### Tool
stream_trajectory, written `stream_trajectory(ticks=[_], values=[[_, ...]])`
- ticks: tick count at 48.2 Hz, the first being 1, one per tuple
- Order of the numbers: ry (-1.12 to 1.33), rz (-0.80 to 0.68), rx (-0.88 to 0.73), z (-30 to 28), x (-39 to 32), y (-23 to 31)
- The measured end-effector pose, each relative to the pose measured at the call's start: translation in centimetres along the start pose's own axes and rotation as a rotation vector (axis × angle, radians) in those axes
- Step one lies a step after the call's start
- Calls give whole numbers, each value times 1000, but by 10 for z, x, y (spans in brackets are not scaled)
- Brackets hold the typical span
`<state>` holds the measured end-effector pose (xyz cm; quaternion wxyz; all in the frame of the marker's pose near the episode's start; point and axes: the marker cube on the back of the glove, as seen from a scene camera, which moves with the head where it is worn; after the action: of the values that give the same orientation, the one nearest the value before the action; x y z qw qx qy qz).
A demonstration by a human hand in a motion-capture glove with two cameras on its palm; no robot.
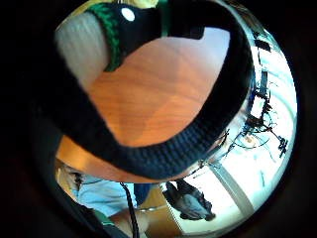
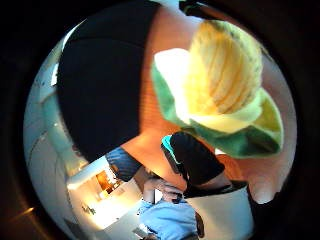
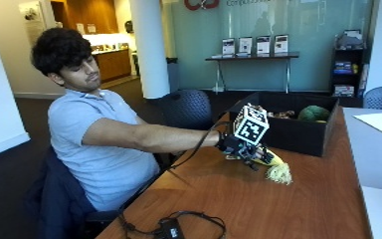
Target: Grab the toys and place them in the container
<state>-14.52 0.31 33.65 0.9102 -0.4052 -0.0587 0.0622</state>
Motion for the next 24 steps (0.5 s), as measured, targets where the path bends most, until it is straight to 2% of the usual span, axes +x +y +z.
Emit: stream_trajectory(ticks=[9, 24], values=[[42, -39, 187, 4, -10, -14], [-23, -42, 289, 2, -17, -21]])
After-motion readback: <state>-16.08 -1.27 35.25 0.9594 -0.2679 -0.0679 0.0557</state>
